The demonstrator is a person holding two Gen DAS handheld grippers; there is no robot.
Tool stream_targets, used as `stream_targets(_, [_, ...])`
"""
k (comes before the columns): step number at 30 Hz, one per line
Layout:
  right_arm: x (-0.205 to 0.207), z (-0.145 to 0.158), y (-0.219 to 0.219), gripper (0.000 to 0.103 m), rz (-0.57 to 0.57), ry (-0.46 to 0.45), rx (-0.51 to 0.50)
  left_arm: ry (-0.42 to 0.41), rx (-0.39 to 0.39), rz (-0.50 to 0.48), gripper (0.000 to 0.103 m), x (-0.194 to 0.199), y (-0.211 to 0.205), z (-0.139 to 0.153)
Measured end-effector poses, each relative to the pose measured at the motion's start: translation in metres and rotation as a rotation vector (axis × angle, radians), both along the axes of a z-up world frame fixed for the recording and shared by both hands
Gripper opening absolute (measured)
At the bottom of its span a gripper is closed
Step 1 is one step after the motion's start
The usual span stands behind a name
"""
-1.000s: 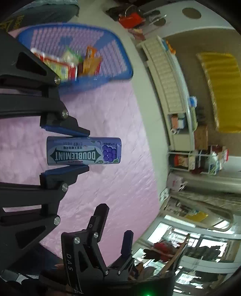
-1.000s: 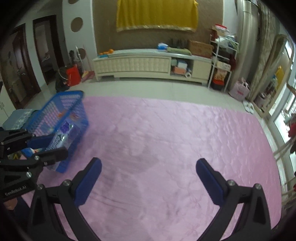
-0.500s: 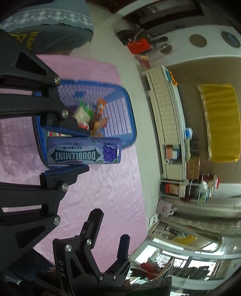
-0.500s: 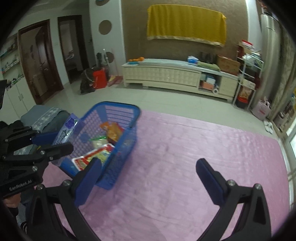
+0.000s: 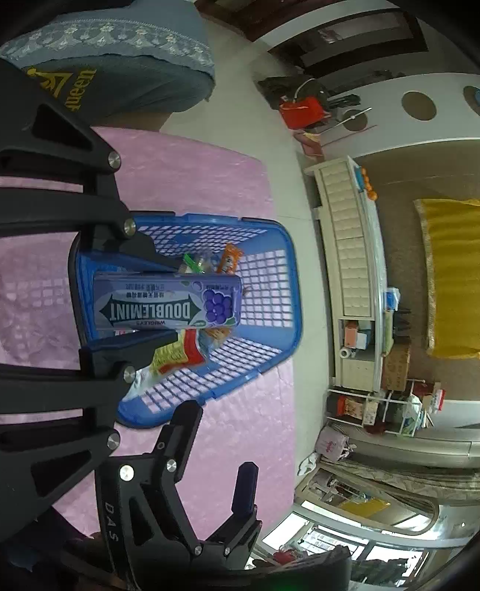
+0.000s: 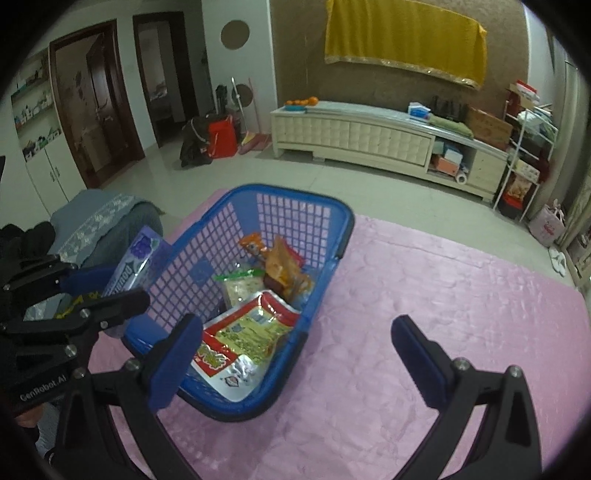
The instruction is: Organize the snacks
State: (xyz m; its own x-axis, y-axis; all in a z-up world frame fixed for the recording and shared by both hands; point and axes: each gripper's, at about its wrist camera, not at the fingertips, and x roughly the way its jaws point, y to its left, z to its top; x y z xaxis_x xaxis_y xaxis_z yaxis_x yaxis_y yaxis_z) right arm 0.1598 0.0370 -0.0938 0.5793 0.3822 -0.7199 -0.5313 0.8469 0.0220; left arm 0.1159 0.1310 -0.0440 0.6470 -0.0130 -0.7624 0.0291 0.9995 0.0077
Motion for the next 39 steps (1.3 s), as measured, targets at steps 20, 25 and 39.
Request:
stream_targets(20, [0.020, -0.025, 0.007, 0.103, -0.003, 0.037, -0.043, 0.031, -0.046, 0.023, 0.068, 0.025, 0.031, -0.033])
stream_targets(25, [0.014, -0.018, -0.006, 0.103, -0.024, 0.030, -0.022, -0.005, -0.060, 0.011, 0.070, 0.014, 0.030, -0.027])
stream_targets(39, [-0.054, 0.018, -0.067, 0.103, -0.074, -0.034, 0.031, -0.195, 0.025, 0.000, 0.070, -0.068, -0.054, 0.006])
